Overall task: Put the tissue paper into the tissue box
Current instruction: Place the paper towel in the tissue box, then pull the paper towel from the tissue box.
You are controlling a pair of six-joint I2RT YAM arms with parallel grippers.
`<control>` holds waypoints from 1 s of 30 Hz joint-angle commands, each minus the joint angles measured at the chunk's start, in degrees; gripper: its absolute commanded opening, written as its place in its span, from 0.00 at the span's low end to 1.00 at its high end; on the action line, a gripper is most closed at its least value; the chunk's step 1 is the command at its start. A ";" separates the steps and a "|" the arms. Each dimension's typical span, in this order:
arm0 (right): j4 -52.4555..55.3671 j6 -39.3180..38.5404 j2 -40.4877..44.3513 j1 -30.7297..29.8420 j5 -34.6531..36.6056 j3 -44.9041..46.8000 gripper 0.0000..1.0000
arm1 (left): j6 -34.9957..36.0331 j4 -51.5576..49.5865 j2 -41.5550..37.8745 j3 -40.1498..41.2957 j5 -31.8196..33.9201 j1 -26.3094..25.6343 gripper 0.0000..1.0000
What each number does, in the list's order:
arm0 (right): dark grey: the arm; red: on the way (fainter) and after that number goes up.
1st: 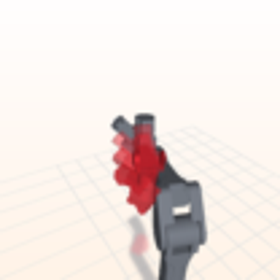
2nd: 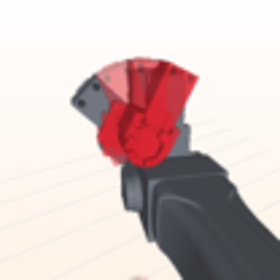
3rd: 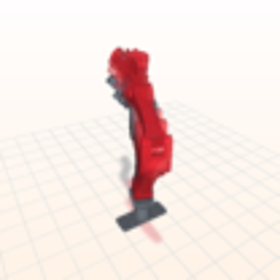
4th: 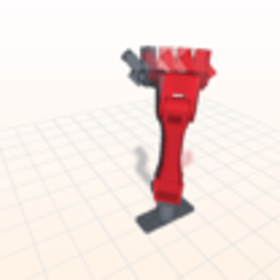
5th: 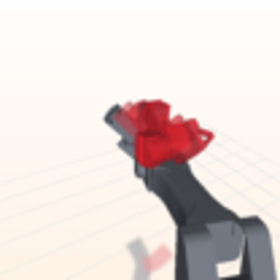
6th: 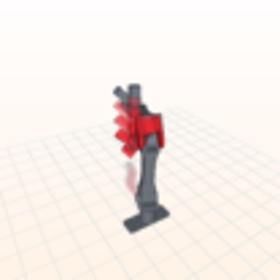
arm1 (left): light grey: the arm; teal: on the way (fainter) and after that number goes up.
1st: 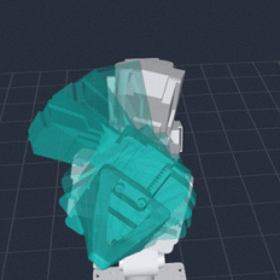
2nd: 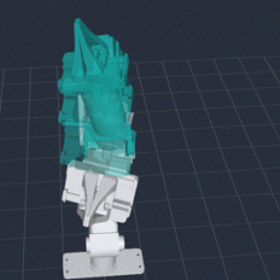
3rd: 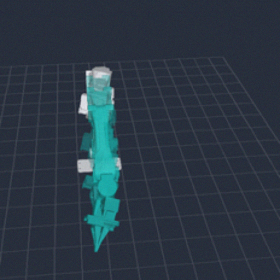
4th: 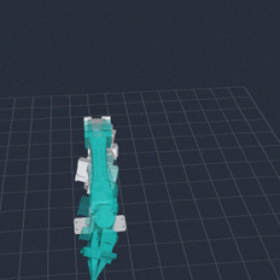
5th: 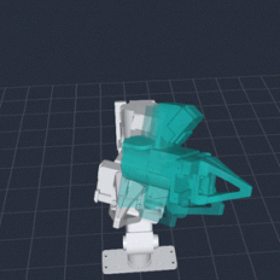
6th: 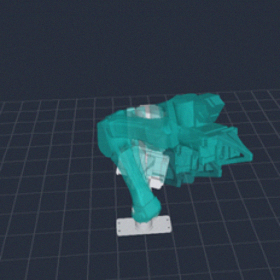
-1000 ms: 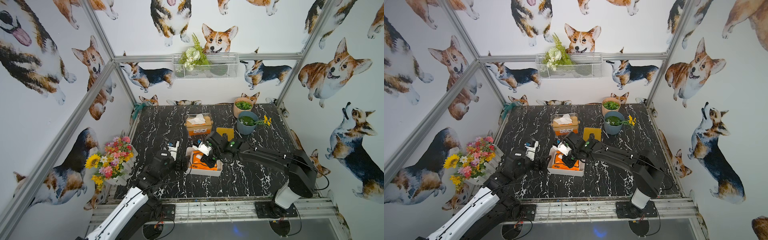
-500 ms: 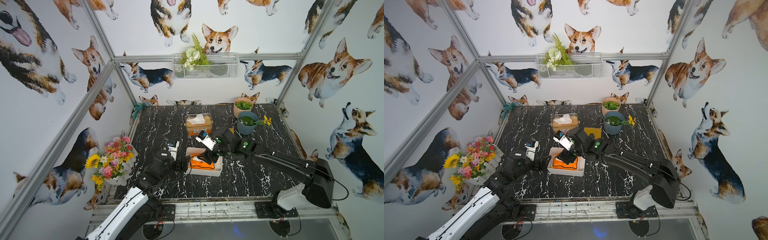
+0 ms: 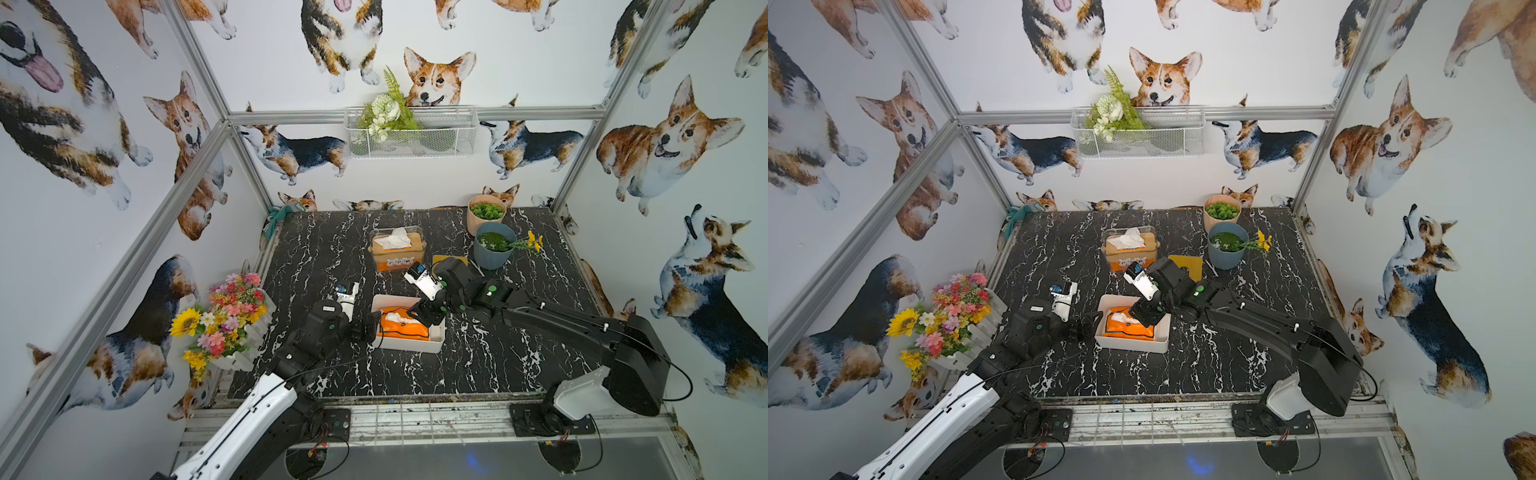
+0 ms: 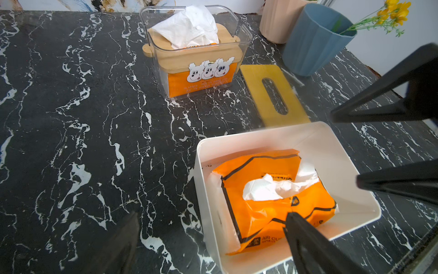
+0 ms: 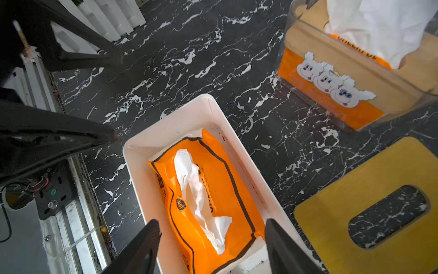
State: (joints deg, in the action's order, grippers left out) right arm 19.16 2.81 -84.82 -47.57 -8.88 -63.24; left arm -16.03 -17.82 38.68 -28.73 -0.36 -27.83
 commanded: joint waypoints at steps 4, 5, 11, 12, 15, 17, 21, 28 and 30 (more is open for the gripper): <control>1.59 1.16 -5.65 0.02 1.52 -2.98 0.69 | 0.73 1.21 0.02 0.16 -0.40 0.06 1.00; 2.11 0.85 -6.55 0.02 1.91 -3.41 0.68 | 0.73 1.23 0.07 0.17 -0.50 0.06 1.00; 3.76 -0.13 -9.75 0.03 1.14 -4.21 0.59 | 0.73 1.30 0.17 0.16 -0.62 0.06 1.00; 3.91 -0.30 -10.00 0.02 0.62 -4.09 0.59 | 0.71 1.30 0.13 0.17 -0.69 0.06 1.00; 4.37 -1.07 -10.10 0.01 -0.37 -3.49 0.58 | 0.73 1.30 0.09 0.17 -0.69 0.06 1.00; 4.86 -1.58 -10.02 0.01 -0.81 -3.05 0.55 | 0.74 1.30 0.22 0.17 -0.69 0.06 1.00; 6.37 -2.43 -10.28 0.11 -1.73 -2.52 0.50 | 0.69 1.30 0.28 0.22 -0.76 0.06 1.00; 7.21 -2.81 -10.17 0.37 -4.26 -2.91 0.16 | 0.74 1.30 0.43 0.13 -0.72 0.06 1.00; 7.06 -2.81 -9.87 0.46 -4.77 -3.20 0.07 | 0.74 1.30 0.37 0.14 -0.66 0.06 1.00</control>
State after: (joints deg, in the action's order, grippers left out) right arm 24.77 0.73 -95.11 -47.22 -12.03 -65.80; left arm -15.62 -17.82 39.05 -28.62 -0.45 -27.83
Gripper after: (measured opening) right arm 0.094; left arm 0.998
